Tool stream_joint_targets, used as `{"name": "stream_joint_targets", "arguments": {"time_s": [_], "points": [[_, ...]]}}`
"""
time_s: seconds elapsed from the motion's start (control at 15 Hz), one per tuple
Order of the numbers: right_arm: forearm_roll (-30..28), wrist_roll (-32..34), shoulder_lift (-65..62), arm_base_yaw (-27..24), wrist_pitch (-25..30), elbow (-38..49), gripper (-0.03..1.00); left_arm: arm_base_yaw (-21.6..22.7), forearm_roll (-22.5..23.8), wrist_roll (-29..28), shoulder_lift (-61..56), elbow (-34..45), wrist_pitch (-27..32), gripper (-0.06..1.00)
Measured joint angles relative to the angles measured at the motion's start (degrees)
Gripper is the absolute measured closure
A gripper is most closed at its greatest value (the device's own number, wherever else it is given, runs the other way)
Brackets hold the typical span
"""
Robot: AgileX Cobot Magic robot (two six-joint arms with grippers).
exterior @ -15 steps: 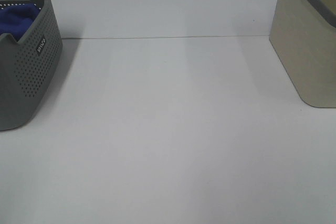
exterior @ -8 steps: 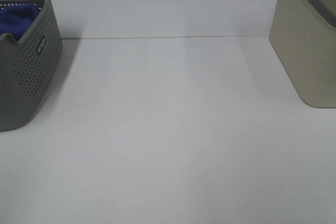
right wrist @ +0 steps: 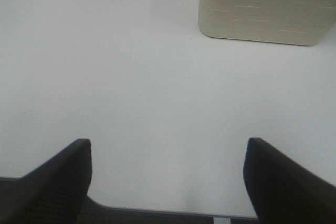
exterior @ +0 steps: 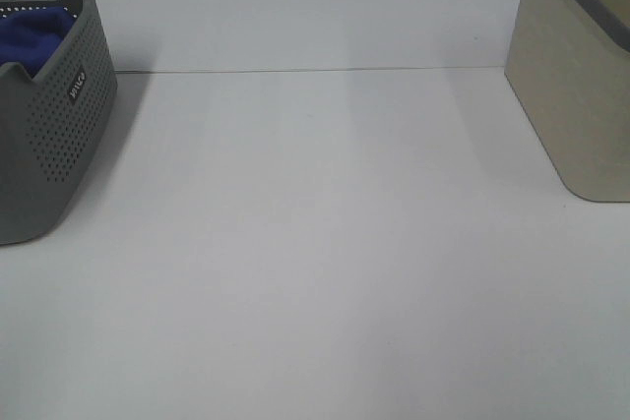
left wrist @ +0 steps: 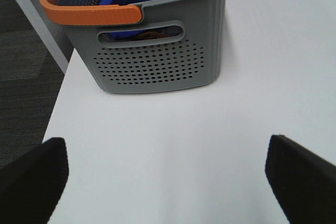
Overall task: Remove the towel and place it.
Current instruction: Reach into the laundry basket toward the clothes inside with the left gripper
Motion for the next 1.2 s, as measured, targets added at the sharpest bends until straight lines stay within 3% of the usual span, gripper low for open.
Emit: {"name": "stream_joint_targets", "arguments": {"time_s": [0.27,0.73,0.93,1.2], "points": [[0.0,0.0,0.0,0.0,0.0,0.0,0.19,-0.57,2.35,0.0,0.0,0.0,-0.06,-0.02],[0.0,0.0,0.0,0.0,0.0,0.0,0.19,-0.69,2.35,0.23,0.0,0.0,-0.17,-0.02],[0.0,0.0,0.0,0.0,0.0,0.0,0.19,-0.69,2.35,8.19,3.32,-2.69,0.8,-0.02],[0.0,0.0,0.0,0.0,0.0,0.0,0.19,-0.69,2.29,22.75,18.39,-11.06,7.1,-0.02]]}}
